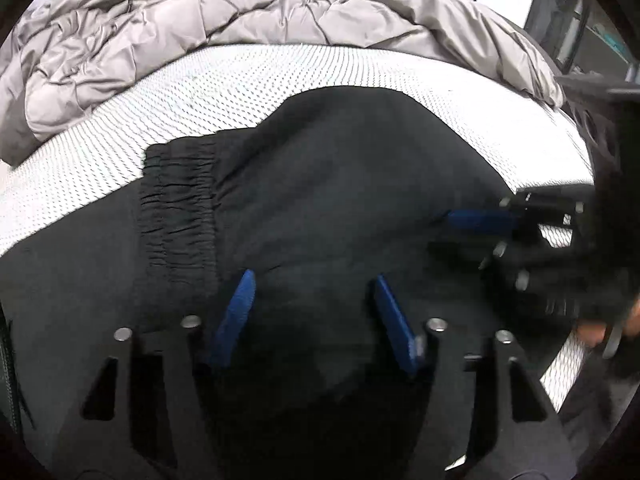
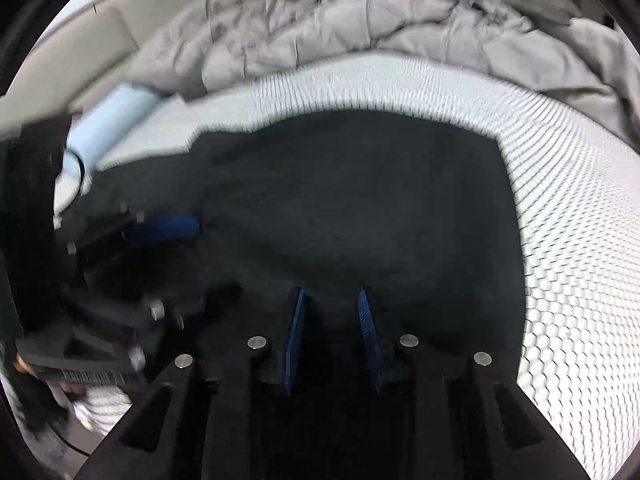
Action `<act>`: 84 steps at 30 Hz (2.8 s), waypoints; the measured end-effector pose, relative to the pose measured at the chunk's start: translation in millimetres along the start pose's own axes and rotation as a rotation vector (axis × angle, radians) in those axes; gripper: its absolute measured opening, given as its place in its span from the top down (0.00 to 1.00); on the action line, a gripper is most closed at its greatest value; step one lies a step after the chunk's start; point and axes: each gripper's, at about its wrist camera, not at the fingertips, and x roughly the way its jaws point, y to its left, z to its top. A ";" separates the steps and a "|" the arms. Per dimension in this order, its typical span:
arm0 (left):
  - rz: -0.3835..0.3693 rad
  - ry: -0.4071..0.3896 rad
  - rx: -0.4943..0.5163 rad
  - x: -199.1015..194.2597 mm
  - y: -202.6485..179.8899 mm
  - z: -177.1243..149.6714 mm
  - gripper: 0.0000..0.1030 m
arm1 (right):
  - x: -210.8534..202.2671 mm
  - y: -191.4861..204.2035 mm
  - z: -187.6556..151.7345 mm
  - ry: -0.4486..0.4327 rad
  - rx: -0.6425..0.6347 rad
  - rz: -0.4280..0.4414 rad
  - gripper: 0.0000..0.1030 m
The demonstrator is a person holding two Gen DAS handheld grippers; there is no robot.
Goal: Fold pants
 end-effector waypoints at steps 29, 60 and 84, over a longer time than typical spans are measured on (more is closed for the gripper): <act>0.012 -0.074 -0.015 -36.0 28.3 29.0 0.48 | -31.2 -56.7 29.7 -0.090 0.053 -0.154 0.65; -0.024 -0.035 0.013 -88.2 15.5 -95.9 0.39 | -15.5 2.7 -20.3 -0.009 -0.153 -0.167 0.55; 0.149 -0.232 -1.116 -183.1 321.7 -205.1 0.94 | -62.1 -38.5 -47.2 -0.167 0.092 0.035 0.21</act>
